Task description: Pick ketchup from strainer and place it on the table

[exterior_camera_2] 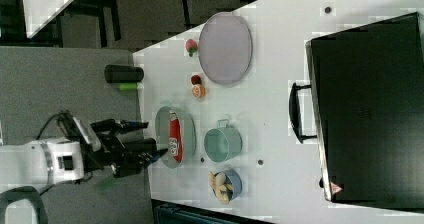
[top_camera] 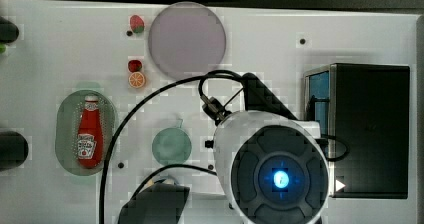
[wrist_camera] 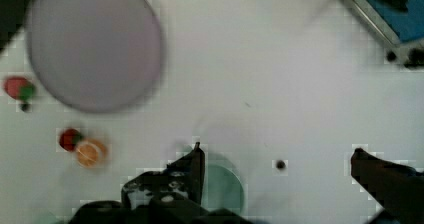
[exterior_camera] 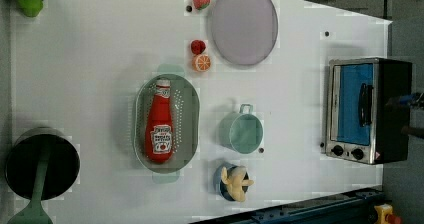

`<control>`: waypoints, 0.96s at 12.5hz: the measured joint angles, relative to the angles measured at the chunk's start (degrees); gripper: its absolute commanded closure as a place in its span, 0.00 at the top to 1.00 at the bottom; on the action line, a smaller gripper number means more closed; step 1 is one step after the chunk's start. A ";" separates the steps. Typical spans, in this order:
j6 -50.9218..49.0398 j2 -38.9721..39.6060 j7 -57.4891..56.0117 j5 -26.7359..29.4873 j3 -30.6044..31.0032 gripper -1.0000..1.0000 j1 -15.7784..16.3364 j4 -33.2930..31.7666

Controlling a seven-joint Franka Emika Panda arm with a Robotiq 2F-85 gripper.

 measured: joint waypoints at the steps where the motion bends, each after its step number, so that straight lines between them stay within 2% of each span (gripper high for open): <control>1: 1.71 0.71 0.00 -0.09 1.30 1.00 -0.30 0.90; 4: 4.83 5.04 0.00 -0.44 8.91 1.00 -0.81 2.13; 6: 5.93 9.34 -0.19 -0.05 16.28 1.00 -0.46 1.90; 9: 12.42 14.32 -0.19 0.23 26.83 1.00 1.73 0.67; 12: 16.37 15.48 -0.19 0.05 35.84 1.00 2.92 -0.22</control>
